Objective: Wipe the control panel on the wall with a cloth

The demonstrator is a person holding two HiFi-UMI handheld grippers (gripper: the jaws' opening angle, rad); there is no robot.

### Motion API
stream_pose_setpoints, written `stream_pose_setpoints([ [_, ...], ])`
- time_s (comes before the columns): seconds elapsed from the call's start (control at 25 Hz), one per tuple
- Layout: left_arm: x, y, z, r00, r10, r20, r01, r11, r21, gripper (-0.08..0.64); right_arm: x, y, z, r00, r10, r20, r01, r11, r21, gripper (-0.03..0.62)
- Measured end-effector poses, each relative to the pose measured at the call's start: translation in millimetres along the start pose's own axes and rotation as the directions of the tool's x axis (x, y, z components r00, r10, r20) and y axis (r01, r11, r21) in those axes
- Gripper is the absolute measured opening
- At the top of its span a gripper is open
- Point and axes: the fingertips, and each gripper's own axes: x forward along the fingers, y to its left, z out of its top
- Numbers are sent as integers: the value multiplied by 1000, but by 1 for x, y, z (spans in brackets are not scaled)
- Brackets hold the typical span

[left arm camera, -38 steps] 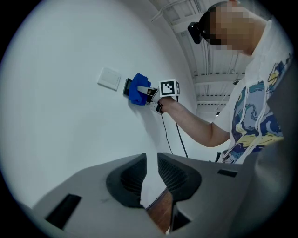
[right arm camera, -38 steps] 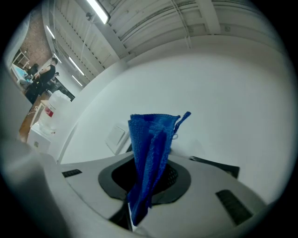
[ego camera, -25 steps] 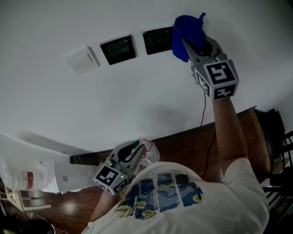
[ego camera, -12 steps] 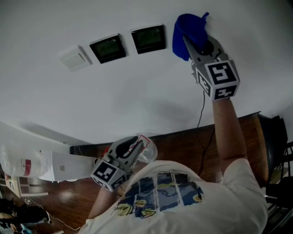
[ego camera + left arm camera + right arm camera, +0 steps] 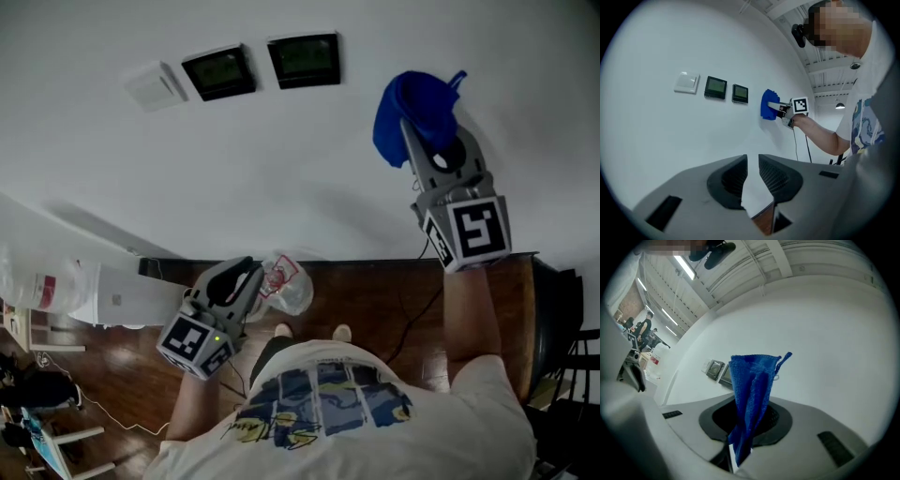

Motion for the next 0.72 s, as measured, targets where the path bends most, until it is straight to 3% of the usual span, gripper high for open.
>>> stream_pose_setpoints([
  [0.28,-23,-8,8,999,7,38,-8,999,35,72,-93,51,-25,996,-1,-94,6,999,51,75],
  [0.52,-68,-16,1,996,-49,78,47,998,32,72,-164,125,-22,983,-2,-184,26,991,129,75],
  [0.72,-121,-21,-10,991,-82,102,80,996,27,72,-206,183,-8,976,7,-217,20,992,122,75],
])
